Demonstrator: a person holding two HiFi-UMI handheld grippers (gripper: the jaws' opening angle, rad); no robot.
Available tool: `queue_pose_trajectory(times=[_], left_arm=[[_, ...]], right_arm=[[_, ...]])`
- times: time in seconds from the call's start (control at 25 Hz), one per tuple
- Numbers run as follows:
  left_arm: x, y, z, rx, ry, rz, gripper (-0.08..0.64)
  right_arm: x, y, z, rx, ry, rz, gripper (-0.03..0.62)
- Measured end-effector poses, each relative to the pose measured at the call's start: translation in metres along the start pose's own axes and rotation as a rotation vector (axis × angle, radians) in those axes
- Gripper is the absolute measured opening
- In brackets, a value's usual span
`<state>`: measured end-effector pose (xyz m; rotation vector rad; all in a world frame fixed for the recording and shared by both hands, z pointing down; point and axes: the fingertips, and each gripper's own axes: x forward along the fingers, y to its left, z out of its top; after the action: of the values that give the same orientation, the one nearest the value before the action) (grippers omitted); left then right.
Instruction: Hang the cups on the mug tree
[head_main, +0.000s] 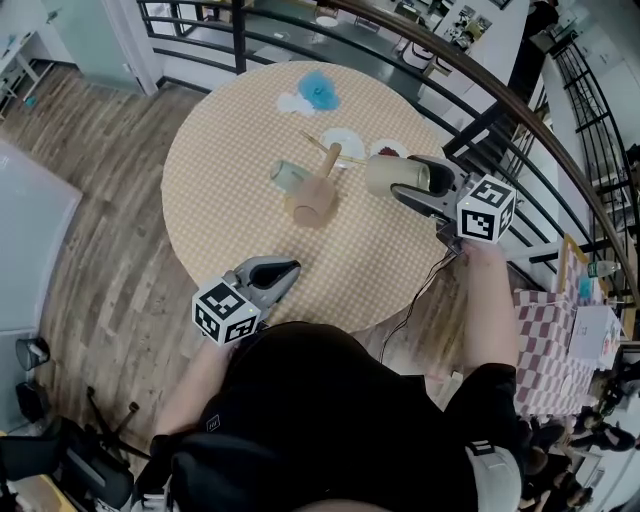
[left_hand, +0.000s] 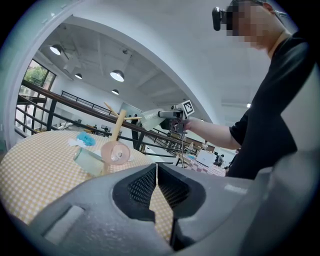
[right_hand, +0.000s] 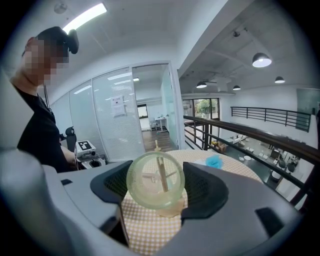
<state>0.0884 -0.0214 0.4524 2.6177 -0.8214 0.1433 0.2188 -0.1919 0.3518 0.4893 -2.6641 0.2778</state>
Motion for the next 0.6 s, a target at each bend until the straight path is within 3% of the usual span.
queue_pose_trajectory(times=[0.6], left_arm=[[-0.009, 0.009, -0.009, -0.026, 0.008, 0.041, 0.006]], right_arm=[[0.031, -0.009, -0.027, 0.056, 0.048, 0.038, 0.324]])
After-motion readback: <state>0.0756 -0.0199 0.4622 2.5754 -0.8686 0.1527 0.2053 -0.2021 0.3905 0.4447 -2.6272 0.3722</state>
